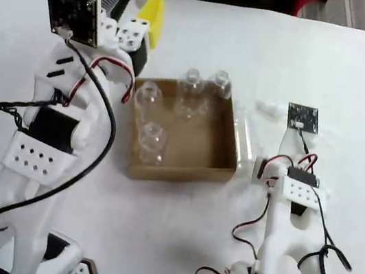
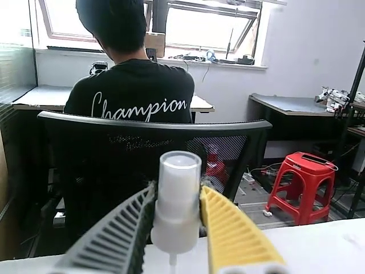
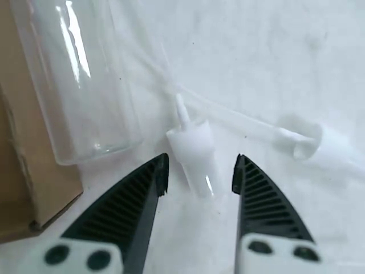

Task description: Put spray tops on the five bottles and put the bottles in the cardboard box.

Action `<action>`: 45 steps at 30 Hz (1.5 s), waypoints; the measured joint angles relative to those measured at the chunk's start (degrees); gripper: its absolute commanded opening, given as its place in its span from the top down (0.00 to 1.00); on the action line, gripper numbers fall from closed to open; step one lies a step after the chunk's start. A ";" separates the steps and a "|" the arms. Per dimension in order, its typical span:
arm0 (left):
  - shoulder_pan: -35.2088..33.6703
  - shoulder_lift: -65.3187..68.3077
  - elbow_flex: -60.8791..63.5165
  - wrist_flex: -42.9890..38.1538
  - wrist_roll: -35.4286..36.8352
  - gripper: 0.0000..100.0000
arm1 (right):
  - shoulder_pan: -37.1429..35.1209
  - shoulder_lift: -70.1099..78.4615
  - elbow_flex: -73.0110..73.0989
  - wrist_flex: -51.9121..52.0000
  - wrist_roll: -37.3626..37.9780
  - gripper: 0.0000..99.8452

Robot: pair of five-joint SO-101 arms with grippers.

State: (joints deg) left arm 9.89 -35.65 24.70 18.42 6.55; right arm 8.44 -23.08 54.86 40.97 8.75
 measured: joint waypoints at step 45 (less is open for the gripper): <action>-0.09 -4.92 34.11 -33.14 -3.69 0.98 | -1.58 0.09 0.00 -1.05 0.00 0.83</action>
State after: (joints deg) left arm 9.80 -40.57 58.81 -14.73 2.86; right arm 6.86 -22.99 54.86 39.91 8.75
